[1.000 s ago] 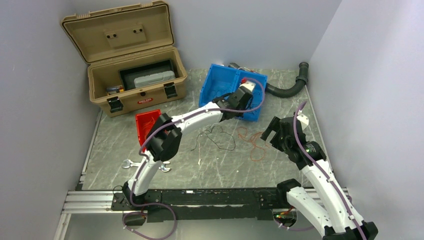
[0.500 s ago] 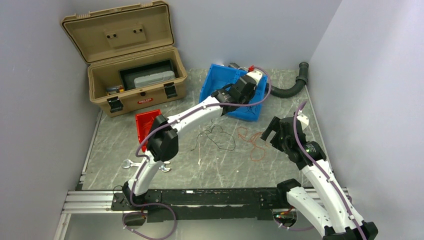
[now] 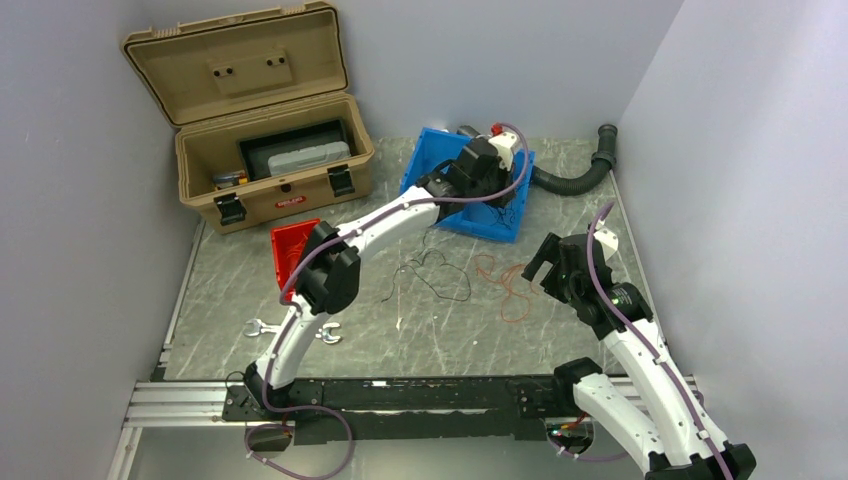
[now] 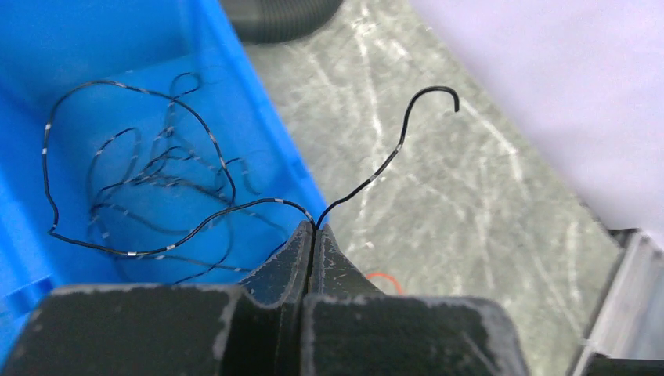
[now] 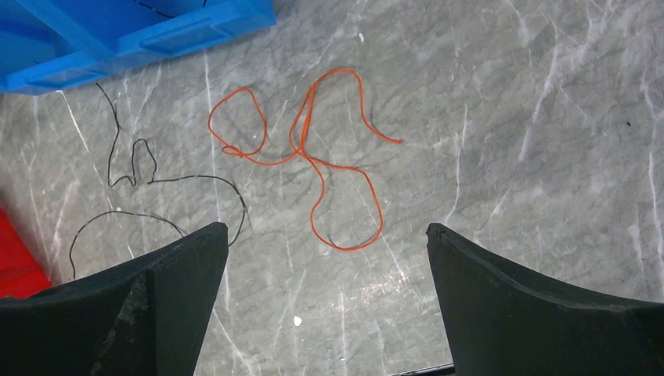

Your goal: Untangle the cables

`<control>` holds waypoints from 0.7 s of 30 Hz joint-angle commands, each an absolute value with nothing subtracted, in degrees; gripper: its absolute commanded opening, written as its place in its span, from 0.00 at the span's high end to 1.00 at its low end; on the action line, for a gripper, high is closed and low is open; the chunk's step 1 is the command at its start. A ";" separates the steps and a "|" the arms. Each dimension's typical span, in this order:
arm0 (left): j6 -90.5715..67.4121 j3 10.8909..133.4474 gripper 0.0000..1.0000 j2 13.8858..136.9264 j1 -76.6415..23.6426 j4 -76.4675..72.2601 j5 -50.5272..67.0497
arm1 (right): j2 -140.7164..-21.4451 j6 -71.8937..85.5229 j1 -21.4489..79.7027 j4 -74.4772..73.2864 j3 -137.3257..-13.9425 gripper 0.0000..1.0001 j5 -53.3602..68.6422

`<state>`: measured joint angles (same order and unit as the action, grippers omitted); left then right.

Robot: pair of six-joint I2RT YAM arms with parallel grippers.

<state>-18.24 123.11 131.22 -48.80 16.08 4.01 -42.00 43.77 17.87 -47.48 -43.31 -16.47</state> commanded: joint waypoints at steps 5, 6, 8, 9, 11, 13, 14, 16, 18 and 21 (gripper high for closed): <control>-27.14 125.05 1.00 134.75 -46.44 7.40 19.10 | -41.89 43.95 17.67 -45.79 -43.05 0.00 -17.74; -28.61 123.58 1.00 134.32 -45.89 5.80 19.83 | -41.96 43.99 17.67 -45.66 -43.06 0.00 -17.63; -31.05 121.46 1.00 134.17 -44.70 3.80 20.61 | -42.16 43.95 17.66 -45.53 -43.22 0.00 -17.48; -31.83 121.30 1.00 134.35 -43.98 3.94 20.37 | -42.21 43.95 17.65 -45.53 -43.25 0.00 -17.48; -32.67 121.79 1.00 135.02 -42.68 5.44 19.23 | -42.18 43.87 17.59 -45.54 -43.17 0.00 -17.43; -32.67 123.47 1.00 136.22 -41.61 7.49 17.71 | -42.08 43.78 17.58 -45.55 -42.96 0.00 -17.45; -31.97 124.58 1.00 137.09 -41.50 8.71 16.03 | -42.06 43.77 17.55 -45.41 -42.83 0.00 -17.39; -30.26 126.95 1.00 139.36 -41.49 10.55 12.04 | -42.24 43.85 17.55 -45.02 -42.64 0.00 -17.20; -30.13 130.41 1.00 142.75 -41.49 12.87 10.65 | -42.60 43.98 17.50 -44.43 -42.58 0.00 -16.69; -29.25 134.66 1.00 146.83 -41.74 15.59 8.66 | -43.44 43.96 17.48 -44.25 -42.86 0.00 -16.61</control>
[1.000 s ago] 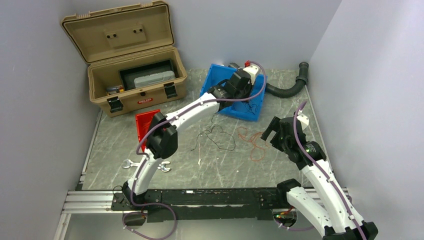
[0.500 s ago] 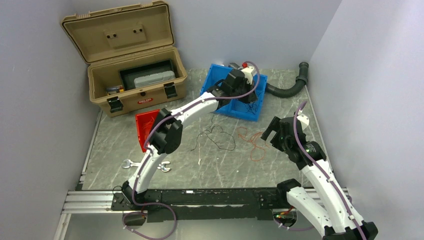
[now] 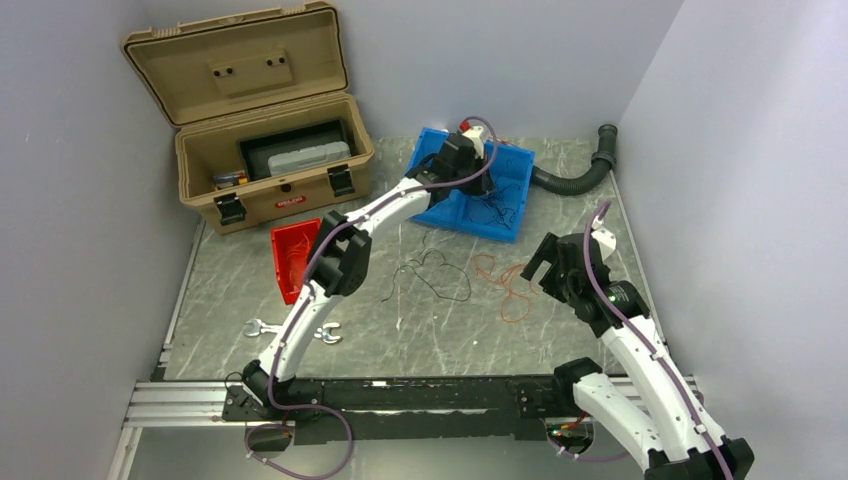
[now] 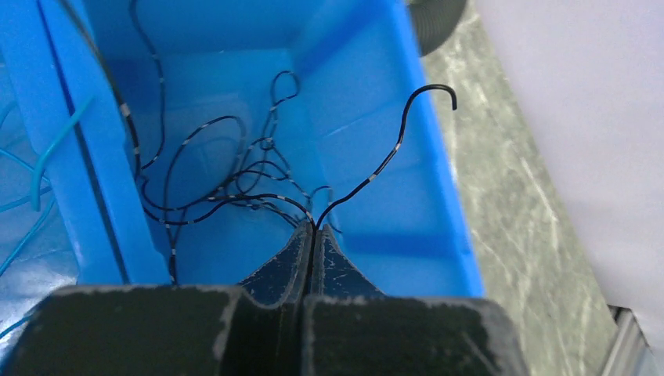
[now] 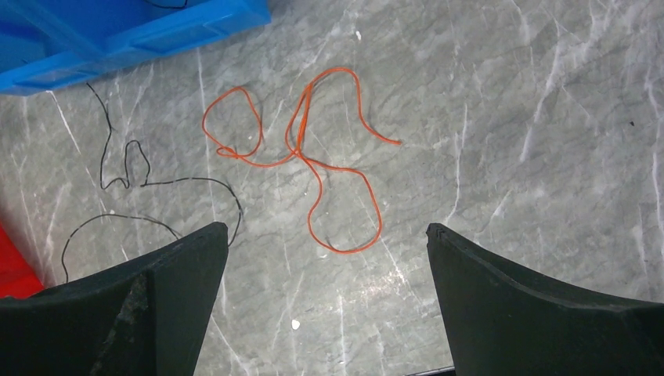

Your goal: Untangle the cables

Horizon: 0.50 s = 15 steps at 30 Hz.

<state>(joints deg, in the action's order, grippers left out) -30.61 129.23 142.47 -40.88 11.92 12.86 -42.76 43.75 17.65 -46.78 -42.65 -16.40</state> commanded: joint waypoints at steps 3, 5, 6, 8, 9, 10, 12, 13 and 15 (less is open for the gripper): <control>-28.21 132.74 0.90 146.89 -41.84 14.66 6.90 | -43.89 43.32 17.49 -43.94 -42.47 0.00 -16.74; -27.18 132.35 0.80 146.09 -42.00 14.71 7.14 | -44.75 42.87 17.41 -43.27 -41.85 0.00 -15.98; -26.66 132.36 0.73 145.44 -42.20 14.85 7.15 | -45.61 42.76 17.35 -42.92 -41.42 0.00 -15.49; -24.85 132.08 0.64 143.64 -42.93 15.10 6.09 | -48.40 42.51 17.10 -41.85 -40.44 0.00 -14.02; -23.66 131.88 0.59 142.57 -43.61 15.12 5.40 | -49.68 42.19 16.84 -40.66 -39.68 0.00 -12.70; -22.52 131.78 0.55 141.48 -44.25 15.26 4.73 | -50.92 41.74 16.34 -39.45 -39.00 0.00 -11.23; -20.39 131.75 0.46 139.62 -45.80 16.07 3.49 | -53.12 40.55 15.28 -36.23 -37.55 0.00 -7.74; -19.46 131.63 0.42 138.74 -46.43 16.61 2.58 | -54.06 40.18 14.71 -34.60 -36.81 0.00 -6.59; -18.58 130.61 0.35 136.75 -47.14 17.26 1.56 | -56.46 39.47 13.45 -31.49 -35.63 0.00 -4.10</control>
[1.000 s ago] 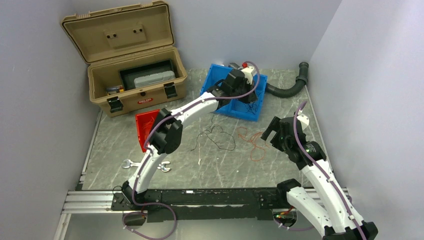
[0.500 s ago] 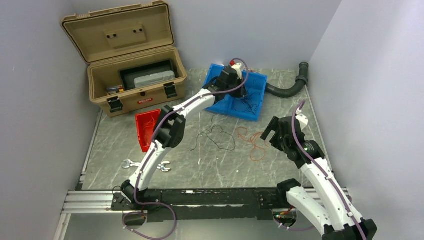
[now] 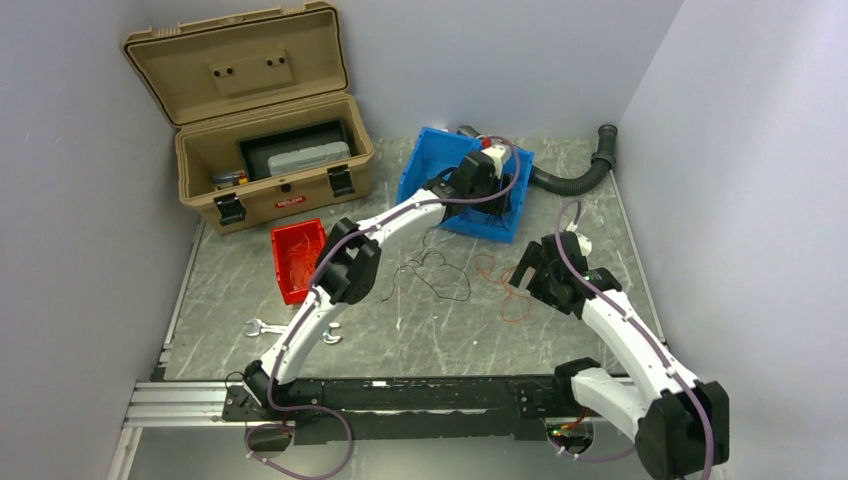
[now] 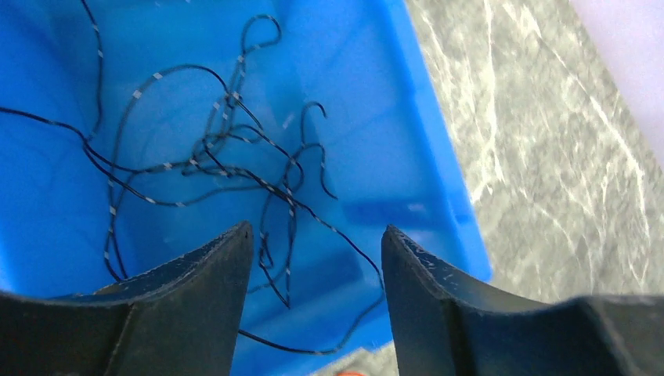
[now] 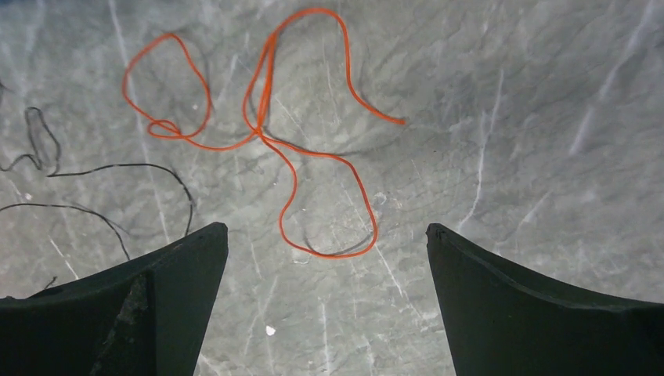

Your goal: Untangle the cables

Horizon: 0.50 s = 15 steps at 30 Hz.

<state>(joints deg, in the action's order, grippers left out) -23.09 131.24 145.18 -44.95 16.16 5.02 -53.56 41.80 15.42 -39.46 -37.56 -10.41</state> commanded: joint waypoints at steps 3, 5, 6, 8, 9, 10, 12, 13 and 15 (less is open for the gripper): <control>-18.47 127.47 0.27 132.64 -47.34 17.40 1.35 | -60.60 38.92 11.85 -28.41 -34.78 0.00 -2.03; -17.29 125.45 0.22 129.81 -47.59 17.55 0.54 | -63.38 39.54 10.33 -27.65 -34.76 0.00 -1.96; -16.48 124.90 0.20 128.41 -47.78 17.96 0.20 | -64.60 39.41 9.36 -26.57 -34.60 0.00 -1.07; -14.94 123.94 0.17 125.82 -48.37 18.96 0.18 | -66.56 39.12 6.72 -24.95 -33.84 0.00 1.46; -14.41 123.16 0.16 123.74 -48.47 19.28 -1.33 | -67.34 38.70 5.44 -23.63 -33.37 0.00 3.68; -14.14 122.23 0.15 121.98 -48.49 19.35 -1.53 | -68.10 38.46 4.65 -22.62 -33.14 0.00 4.70; -13.88 118.48 0.14 117.72 -48.48 18.91 -2.30 | -69.43 37.37 4.56 -21.93 -33.87 0.00 4.36; -13.74 115.93 0.13 115.16 -48.46 17.82 -2.44 | -70.05 36.75 5.60 -21.78 -34.58 0.00 3.33; -13.47 108.59 0.10 109.84 -48.46 14.74 -2.78 | -72.37 36.12 8.40 -22.89 -36.70 0.00 0.26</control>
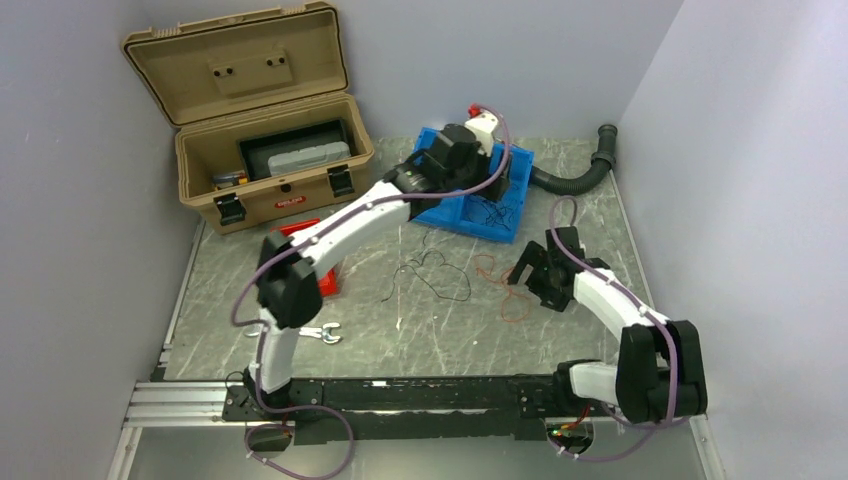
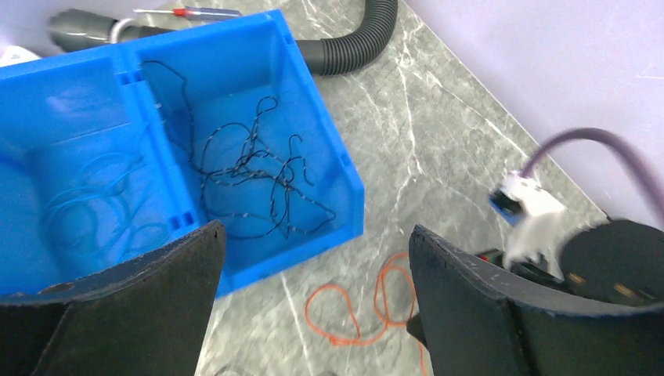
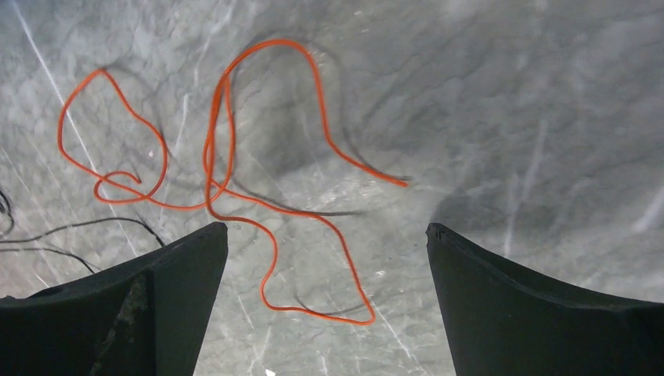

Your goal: Untangle the cables

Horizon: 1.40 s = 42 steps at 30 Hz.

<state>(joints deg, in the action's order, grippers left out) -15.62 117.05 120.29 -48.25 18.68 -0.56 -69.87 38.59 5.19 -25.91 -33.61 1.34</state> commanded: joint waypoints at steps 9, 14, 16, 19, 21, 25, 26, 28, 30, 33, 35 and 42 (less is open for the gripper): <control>-14.88 91.14 0.07 90.85 -48.07 14.14 -5.71 | -78.33 38.30 12.07 -18.06 -39.56 0.00 3.84; -18.06 78.11 0.07 78.07 -47.49 11.10 -4.73 | -80.88 39.31 14.18 -17.27 -41.94 0.00 2.20; -18.40 74.60 0.08 74.03 -47.40 12.24 -5.33 | -83.23 39.08 16.39 -18.81 -44.28 0.00 0.21; -19.30 70.78 0.09 69.23 -47.17 13.52 -5.59 | -85.56 38.54 19.34 -21.05 -47.41 0.00 -4.77; -20.09 67.86 0.10 66.15 -47.13 13.36 -4.51 | -86.85 38.21 21.10 -22.23 -48.77 0.00 -7.46; -21.38 63.22 0.10 61.38 -47.20 13.91 -4.31 | -88.92 38.01 23.42 -23.17 -50.43 0.00 -10.39; -21.59 62.12 0.10 60.55 -47.12 13.95 -4.17 | -89.77 37.86 24.03 -23.21 -50.78 0.00 -10.90; -21.64 60.38 0.11 59.45 -47.16 13.79 -3.58 | -92.40 38.03 25.48 -24.94 -52.50 0.00 -13.97; -21.56 59.57 0.11 59.12 -47.12 14.48 -3.30 | -95.77 38.17 27.23 -27.79 -55.10 0.00 -17.17; -21.32 58.93 0.11 58.34 -47.20 15.54 -3.61 | -99.92 39.34 29.81 -31.35 -58.04 0.00 -21.43; -21.12 58.06 0.11 57.33 -47.13 15.50 -4.15 | -100.90 39.68 30.62 -31.54 -57.76 0.06 -21.90; -19.72 58.35 0.11 55.44 -46.51 18.06 -5.71 | -96.27 40.54 30.74 -29.99 -55.26 1.00 -18.70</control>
